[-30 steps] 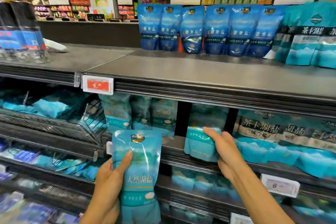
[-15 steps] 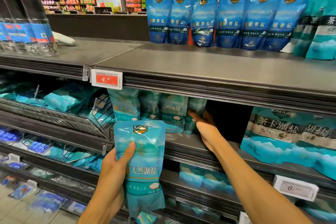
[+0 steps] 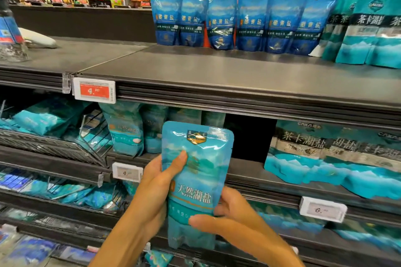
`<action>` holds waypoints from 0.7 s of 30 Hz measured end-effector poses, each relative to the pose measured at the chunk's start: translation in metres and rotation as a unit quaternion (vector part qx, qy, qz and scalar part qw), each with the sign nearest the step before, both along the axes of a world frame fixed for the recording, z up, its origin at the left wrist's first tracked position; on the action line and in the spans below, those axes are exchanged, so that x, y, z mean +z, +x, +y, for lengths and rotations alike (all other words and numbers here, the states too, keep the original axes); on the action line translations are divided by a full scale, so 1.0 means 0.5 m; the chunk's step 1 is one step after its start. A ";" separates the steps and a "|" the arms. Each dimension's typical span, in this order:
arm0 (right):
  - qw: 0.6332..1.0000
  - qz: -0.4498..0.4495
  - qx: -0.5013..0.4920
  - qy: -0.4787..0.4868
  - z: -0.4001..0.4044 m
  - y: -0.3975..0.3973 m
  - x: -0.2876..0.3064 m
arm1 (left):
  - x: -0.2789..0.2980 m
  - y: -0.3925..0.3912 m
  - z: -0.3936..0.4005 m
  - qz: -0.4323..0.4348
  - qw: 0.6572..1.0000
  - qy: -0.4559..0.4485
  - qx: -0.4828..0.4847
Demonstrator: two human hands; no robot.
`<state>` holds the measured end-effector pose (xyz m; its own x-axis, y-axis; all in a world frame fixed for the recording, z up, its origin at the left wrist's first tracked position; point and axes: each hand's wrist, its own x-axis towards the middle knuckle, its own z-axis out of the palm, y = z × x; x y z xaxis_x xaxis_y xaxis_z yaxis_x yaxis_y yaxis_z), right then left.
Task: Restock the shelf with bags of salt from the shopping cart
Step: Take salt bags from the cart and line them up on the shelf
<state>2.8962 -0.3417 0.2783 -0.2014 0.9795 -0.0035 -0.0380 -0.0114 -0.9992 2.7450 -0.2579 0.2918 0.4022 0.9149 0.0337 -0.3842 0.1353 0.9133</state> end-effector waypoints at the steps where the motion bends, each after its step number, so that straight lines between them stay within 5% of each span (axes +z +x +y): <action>1: 1.000 0.003 -0.024 0.008 -0.003 0.003 -0.006 | 0.003 0.022 -0.003 0.015 1.000 0.004 -0.018; 8: 0.971 0.066 -0.229 0.033 -0.012 0.075 -0.017 | 0.002 0.115 0.026 0.145 0.983 0.103 0.033; 12: 0.930 -0.045 -0.364 0.000 0.039 0.121 -0.012 | -0.021 0.092 0.042 0.164 0.971 0.120 0.128; 15: 0.868 -0.200 -0.453 0.010 0.098 0.139 -0.006 | -0.029 0.074 0.042 0.154 0.971 0.104 0.151; 18: 0.808 -0.265 -0.526 -0.001 0.157 0.135 -0.009 | -0.030 0.058 0.041 0.149 0.971 0.100 0.159; 21: 0.811 -0.277 -0.515 0.000 0.220 0.138 -0.028 | -0.029 0.040 0.040 0.140 0.971 0.098 0.166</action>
<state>2.9654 -0.2315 0.2644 0.7568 0.6265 0.1865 0.4280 -0.2593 -0.8658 2.7650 -0.2380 0.2771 0.1037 0.9829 0.1524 -0.1104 -0.1409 0.9838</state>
